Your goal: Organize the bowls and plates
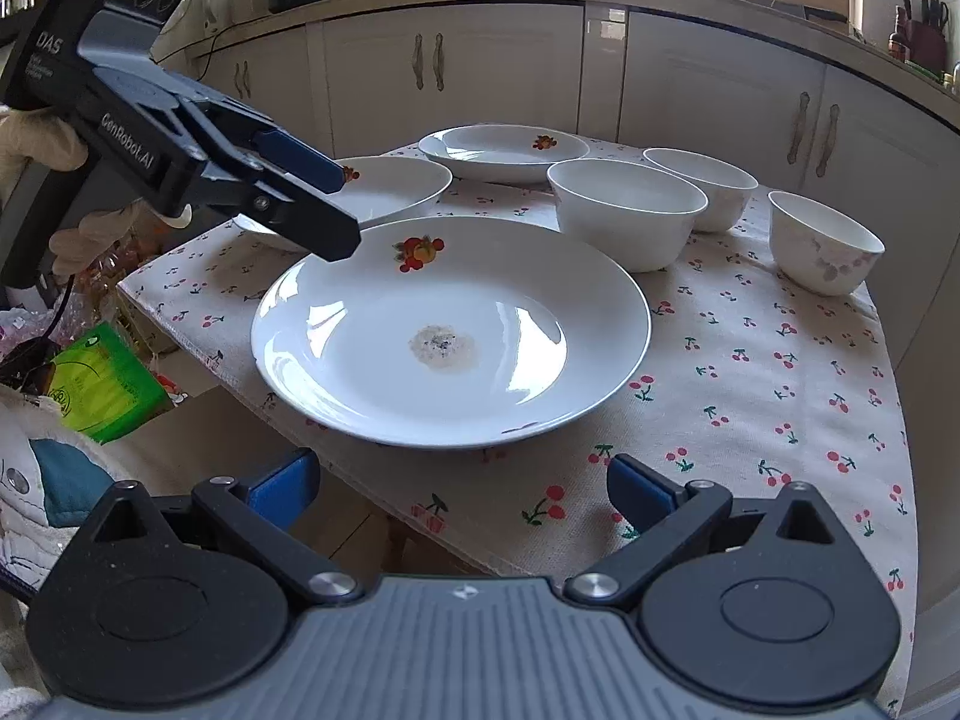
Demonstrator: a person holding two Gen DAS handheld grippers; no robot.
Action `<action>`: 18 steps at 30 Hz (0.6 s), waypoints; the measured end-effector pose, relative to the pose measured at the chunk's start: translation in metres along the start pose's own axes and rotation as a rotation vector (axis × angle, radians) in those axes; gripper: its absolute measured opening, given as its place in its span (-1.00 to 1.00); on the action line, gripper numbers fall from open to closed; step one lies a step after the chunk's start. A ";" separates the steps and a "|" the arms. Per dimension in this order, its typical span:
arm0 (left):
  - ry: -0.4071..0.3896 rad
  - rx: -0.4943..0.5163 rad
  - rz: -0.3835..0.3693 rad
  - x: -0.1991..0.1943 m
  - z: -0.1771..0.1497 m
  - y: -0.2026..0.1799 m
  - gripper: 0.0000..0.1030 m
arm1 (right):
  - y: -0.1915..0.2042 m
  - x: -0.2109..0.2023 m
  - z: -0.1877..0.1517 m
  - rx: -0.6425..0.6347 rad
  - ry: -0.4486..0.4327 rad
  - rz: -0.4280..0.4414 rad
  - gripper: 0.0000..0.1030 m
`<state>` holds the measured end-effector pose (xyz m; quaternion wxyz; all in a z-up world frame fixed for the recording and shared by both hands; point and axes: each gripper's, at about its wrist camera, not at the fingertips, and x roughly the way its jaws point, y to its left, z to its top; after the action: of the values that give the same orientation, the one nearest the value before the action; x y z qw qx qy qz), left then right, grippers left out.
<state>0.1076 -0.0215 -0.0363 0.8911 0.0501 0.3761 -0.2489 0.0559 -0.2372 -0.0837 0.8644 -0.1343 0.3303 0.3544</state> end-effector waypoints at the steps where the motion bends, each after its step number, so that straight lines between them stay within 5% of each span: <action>1: 0.009 0.007 -0.008 0.003 0.003 0.000 0.99 | 0.000 0.001 0.000 -0.009 -0.001 -0.003 1.00; 18: 0.221 0.164 -0.022 0.062 0.038 0.008 0.98 | -0.003 0.009 -0.002 -0.030 -0.029 -0.003 1.00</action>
<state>0.1726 -0.0506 -0.0535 0.8344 0.1457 0.4510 -0.2813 0.0616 -0.2357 -0.0915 0.8675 -0.1429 0.3123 0.3599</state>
